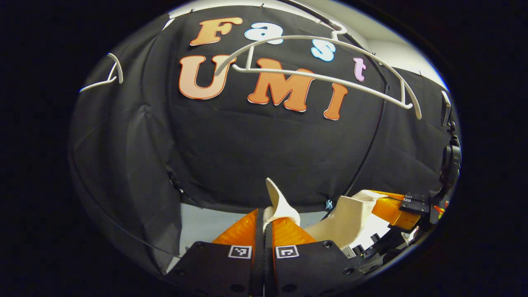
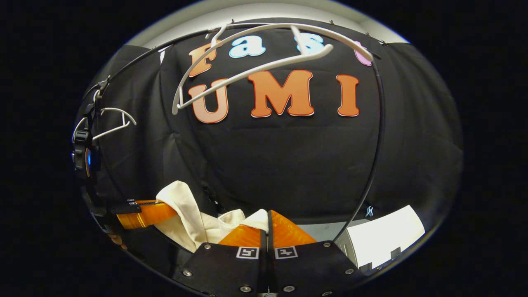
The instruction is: Grasp the clothes on the hanger with both hands and then place them into the laundry hamper below.
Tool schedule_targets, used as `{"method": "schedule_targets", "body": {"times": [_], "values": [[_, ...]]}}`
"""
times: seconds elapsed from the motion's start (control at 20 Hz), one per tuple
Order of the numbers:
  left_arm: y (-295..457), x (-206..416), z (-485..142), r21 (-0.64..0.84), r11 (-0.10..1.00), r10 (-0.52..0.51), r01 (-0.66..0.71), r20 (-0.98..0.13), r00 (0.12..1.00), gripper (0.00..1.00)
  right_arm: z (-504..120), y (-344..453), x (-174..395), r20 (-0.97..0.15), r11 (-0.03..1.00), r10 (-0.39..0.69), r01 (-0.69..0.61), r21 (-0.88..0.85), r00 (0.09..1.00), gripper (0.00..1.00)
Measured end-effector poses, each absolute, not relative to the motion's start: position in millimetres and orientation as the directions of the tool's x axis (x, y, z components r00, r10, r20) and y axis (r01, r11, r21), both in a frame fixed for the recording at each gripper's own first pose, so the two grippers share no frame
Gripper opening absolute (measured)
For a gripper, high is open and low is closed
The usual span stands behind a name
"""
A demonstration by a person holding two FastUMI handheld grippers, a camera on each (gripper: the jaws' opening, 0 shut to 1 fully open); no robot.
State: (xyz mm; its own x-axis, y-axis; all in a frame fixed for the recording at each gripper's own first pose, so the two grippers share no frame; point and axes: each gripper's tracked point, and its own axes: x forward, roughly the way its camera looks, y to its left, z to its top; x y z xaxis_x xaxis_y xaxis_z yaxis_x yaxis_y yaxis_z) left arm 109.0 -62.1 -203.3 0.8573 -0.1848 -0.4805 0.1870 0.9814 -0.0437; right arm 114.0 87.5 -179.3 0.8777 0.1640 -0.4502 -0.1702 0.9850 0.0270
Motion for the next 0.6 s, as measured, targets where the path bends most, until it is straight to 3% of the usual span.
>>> {"method": "schedule_targets", "body": {"times": [0.6], "values": [[-33.1, 65.7, -322.1, -0.049, 0.993, -0.109, 0.108, -0.732, 0.673, 0.07, -300.6, 90.1, 85.2, -0.677, 0.984, 0.14, -0.177, 0.015, 0.722, 0.05]]}}
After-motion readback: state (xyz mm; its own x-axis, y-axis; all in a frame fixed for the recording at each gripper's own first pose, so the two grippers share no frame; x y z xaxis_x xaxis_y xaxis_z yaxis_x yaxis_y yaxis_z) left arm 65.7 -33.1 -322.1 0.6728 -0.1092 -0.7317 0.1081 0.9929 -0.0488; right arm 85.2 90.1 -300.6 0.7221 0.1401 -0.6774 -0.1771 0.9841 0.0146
